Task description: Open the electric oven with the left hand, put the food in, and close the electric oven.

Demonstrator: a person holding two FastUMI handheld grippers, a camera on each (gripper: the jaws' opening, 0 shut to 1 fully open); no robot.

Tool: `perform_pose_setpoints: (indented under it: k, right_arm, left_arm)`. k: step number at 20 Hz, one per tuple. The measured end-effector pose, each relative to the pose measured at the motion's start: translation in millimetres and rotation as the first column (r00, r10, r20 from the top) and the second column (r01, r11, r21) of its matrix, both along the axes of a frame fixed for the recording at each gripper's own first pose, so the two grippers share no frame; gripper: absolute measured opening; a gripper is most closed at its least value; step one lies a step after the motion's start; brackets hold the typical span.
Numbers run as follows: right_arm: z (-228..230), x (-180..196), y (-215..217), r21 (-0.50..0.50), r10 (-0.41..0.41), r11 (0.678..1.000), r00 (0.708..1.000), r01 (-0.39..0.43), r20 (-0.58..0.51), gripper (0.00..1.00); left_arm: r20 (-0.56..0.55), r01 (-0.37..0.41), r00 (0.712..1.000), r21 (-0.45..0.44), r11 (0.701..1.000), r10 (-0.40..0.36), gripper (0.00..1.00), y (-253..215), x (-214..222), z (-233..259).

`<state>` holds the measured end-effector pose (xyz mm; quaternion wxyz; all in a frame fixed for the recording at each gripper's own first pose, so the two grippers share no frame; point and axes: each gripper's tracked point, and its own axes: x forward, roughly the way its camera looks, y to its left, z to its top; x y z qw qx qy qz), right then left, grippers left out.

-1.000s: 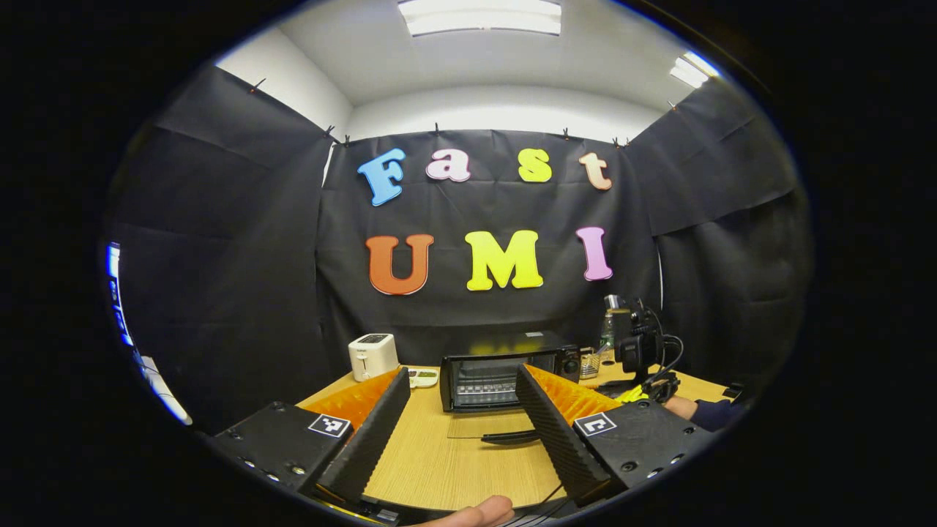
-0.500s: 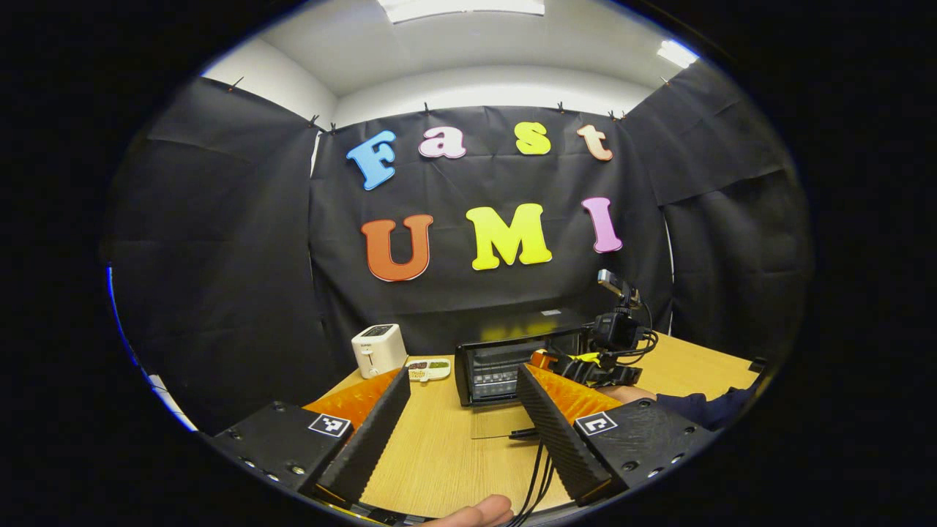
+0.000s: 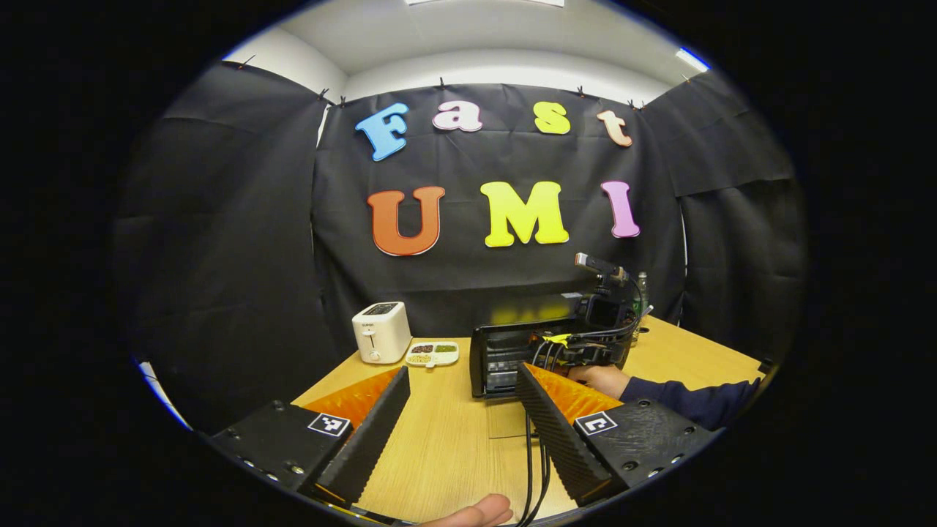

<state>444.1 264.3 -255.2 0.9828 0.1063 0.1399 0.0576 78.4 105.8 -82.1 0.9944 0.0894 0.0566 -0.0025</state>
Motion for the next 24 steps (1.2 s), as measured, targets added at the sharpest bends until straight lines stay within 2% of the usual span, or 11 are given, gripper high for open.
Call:
perform_pose_setpoints:
  k: [2,5,7,9,12,15,18,22,23,24]
  right_arm:
    - [-6.4,10.0,1.3,-0.048,0.009,0.999,1.0,-0.009,0.002,0.45]
    - [-7.4,13.3,2.7,-0.096,0.027,0.995,1.0,-0.026,0.012,0.57]
    - [-7.8,7.0,-1.5,-0.094,0.026,0.995,1.0,-0.025,0.01,0.65]
    - [-3.9,-7.2,-13.1,-0.11,0.004,0.994,1.0,-0.003,0.01,0.73]
    - [6.0,-41.0,-16.8,-0.133,0.053,0.99,0.998,-0.05,0.018,0.85]
    - [18.8,-84.5,-24.5,-0.138,0.092,0.986,0.996,-0.088,0.023,0.96]
    - [45.0,-127.5,-36.7,-0.168,0.139,0.978,0.988,-0.125,0.073,0.97]
    - [100.0,-179.2,-72.0,-0.21,0.124,0.975,0.967,-0.077,0.222,0.97]
    - [117.1,-193.5,-79.9,-0.201,0.119,0.977,0.957,-0.066,0.264,0.97]
    - [126.3,-205.1,-90.4,-0.197,0.101,0.979,0.951,-0.043,0.292,0.97]
  left_arm:
    - [-0.018,-0.005,1.0,-0.007,1.0,0.005,0.96,1.6,2.3,-6.8]
    - [-0.027,0.027,0.999,-0.032,0.999,-0.028,0.96,-6.8,1.1,-8.9]
    - [-0.033,0.045,0.998,-0.061,0.997,-0.047,0.96,-10.1,-2.7,-9.8]
    - [-0.039,0.041,0.998,-0.077,0.996,-0.044,0.96,-10.7,-5.5,-13.9]
    - [-0.042,0.032,0.998,-0.088,0.996,-0.036,0.96,-13.7,-14.3,-14.2]
    - [-0.036,0.061,0.997,-0.131,0.989,-0.066,0.95,-28.1,-21.5,-15.5]
    - [-0.051,0.081,0.994,-0.177,0.981,-0.092,0.93,-41.6,-29.7,-24.6]
    - [-0.097,0.071,0.991,-0.192,0.979,-0.091,0.92,-51.1,-30.1,-43.8]
    - [-0.112,0.068,0.989,-0.206,0.976,-0.092,1.0,-54.3,-27.9,-49.9]
    - [-0.126,0.066,0.987,-0.22,0.973,-0.096,0.93,-59.1,-25.3,-54.1]
